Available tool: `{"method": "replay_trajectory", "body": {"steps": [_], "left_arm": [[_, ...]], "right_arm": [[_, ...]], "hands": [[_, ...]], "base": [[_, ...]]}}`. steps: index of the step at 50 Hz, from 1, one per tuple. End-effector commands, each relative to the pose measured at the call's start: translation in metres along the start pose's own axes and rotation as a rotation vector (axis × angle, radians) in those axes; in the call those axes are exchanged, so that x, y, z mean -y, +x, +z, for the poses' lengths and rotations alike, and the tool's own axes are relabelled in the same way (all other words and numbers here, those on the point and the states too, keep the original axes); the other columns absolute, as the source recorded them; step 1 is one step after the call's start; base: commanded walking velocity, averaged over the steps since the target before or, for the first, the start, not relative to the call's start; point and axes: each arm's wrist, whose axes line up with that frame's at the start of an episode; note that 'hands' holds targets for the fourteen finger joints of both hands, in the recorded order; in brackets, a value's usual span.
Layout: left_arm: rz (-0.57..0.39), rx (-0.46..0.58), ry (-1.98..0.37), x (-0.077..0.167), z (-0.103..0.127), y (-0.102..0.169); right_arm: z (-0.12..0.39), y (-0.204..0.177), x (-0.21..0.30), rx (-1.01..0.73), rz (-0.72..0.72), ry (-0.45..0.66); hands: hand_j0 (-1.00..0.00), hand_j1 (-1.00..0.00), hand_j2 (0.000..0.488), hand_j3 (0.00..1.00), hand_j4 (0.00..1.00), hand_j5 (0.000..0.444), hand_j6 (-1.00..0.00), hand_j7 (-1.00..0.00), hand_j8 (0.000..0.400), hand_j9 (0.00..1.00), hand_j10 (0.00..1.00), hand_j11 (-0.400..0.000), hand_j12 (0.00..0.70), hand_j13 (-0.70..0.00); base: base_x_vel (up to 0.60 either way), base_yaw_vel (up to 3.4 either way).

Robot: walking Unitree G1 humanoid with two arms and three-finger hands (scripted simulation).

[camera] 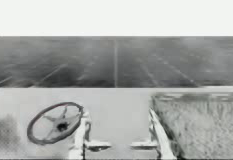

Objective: Pick up and drop off the object

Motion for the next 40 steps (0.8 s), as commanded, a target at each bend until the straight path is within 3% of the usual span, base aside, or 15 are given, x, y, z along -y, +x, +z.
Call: {"method": "replay_trajectory", "body": {"steps": [1,6,9,12,13,16,24,27,29,30,31,32,34,35,40], "left_arm": [[0.186,0.158,-0.044,0.035,0.009,0.066],[0.172,0.040,0.045,0.027,0.026,0.085],[0.172,0.018,0.463,0.014,0.049,0.099],[0.159,0.093,0.857,-0.003,0.067,0.102],[0.156,0.089,0.945,0.005,0.075,0.105],[0.102,0.066,1.183,-0.007,0.085,0.102],[-0.030,-0.177,1.326,-0.043,0.033,0.106],[-0.018,-0.168,1.300,-0.043,0.013,0.106],[-0.020,-0.227,1.281,-0.053,0.008,0.119],[0.002,-0.221,1.280,-0.045,0.002,0.117],[0.012,-0.227,1.224,-0.050,-0.008,0.122],[-0.016,-0.269,1.145,-0.053,0.003,0.123],[0.013,-0.176,1.136,-0.052,-0.021,0.117],[-0.023,-0.297,1.114,-0.052,0.007,0.123],[0.115,-0.172,1.127,-0.035,0.012,0.101]], "right_arm": [[-0.048,0.043,-0.010,0.236,-0.218,-0.149],[-0.043,0.012,-0.019,0.239,-0.216,-0.143],[-0.044,0.016,-0.019,0.228,-0.215,-0.156],[-0.043,0.012,-0.023,0.230,-0.228,-0.149],[-0.049,0.017,-0.026,0.233,-0.227,-0.139],[-0.043,0.018,-0.025,0.230,-0.217,-0.145],[-0.043,0.022,-0.029,0.225,-0.220,-0.112],[-0.040,0.019,-0.025,0.226,-0.219,-0.119],[-0.045,0.014,-0.023,0.228,-0.214,-0.120],[-0.038,0.018,-0.025,0.227,-0.208,-0.113],[-0.037,0.006,-0.027,0.227,-0.213,-0.102],[-0.040,0.012,-0.023,0.234,-0.203,-0.098],[-0.046,0.008,-0.027,0.224,-0.200,-0.107],[-0.038,0.011,-0.023,0.233,-0.198,-0.100],[-0.038,0.009,-0.029,0.246,-0.185,-0.095]], "hands": [[0.00,0.00,0.000,0.00,0.00,0.000,0.00,0.00,0.000,0.00,0.00,0.000,0.000,0.000],[0.00,0.00,0.000,0.00,0.00,0.000,0.00,0.00,0.000,0.00,0.00,0.000,0.000,0.000],[0.00,0.00,0.000,0.00,0.00,0.000,0.00,0.00,0.000,0.00,0.00,0.000,0.000,0.000],[0.00,0.00,0.000,0.00,0.00,0.000,0.00,0.00,0.000,0.00,0.00,0.000,0.000,0.000],[0.00,0.00,0.000,0.00,0.00,0.000,0.00,0.00,0.000,0.00,0.00,0.000,0.000,0.000],[0.00,0.00,0.000,0.00,0.00,0.000,0.00,0.00,0.000,0.00,0.00,0.000,0.000,0.000],[0.00,0.00,0.000,0.00,0.00,0.000,0.00,0.00,0.000,0.00,0.00,0.000,0.000,0.000],[0.00,0.00,0.000,0.00,0.00,0.000,0.00,0.00,0.000,0.00,0.00,0.000,0.000,0.000],[0.00,-0.26,0.128,0.00,0.00,0.000,0.00,-0.26,0.103,0.00,0.00,0.000,0.180,0.000],[0.00,-0.28,0.142,0.00,0.00,0.000,0.00,-0.28,0.113,0.00,0.00,0.000,0.198,0.000],[-0.08,-1.00,0.461,0.00,0.00,0.000,-0.08,-1.00,0.400,0.00,0.00,0.000,0.700,0.000],[-1.00,-1.00,0.000,0.00,0.00,0.000,-1.00,-1.00,0.400,0.00,0.00,0.000,0.700,0.000],[-1.00,-1.00,0.000,0.00,0.00,0.000,-1.00,-1.00,0.400,0.00,0.00,0.000,0.700,0.000],[-1.00,-1.00,0.000,0.00,0.00,0.000,-1.00,-1.00,0.400,0.00,0.00,0.000,0.700,0.000],[-1.00,-1.00,0.000,0.00,0.00,0.000,-1.00,-1.00,0.400,0.00,0.00,0.000,0.700,0.000]], "base": [[0.00,0.00],[0.00,0.00],[0.00,0.00],[0.00,0.00],[0.00,0.00],[0.00,0.00],[0.00,0.00],[0.00,0.00],[0.00,0.00],[0.00,0.00],[0.00,0.00],[0.00,0.00],[0.00,0.00],[0.00,0.00],[0.00,0.00]]}}
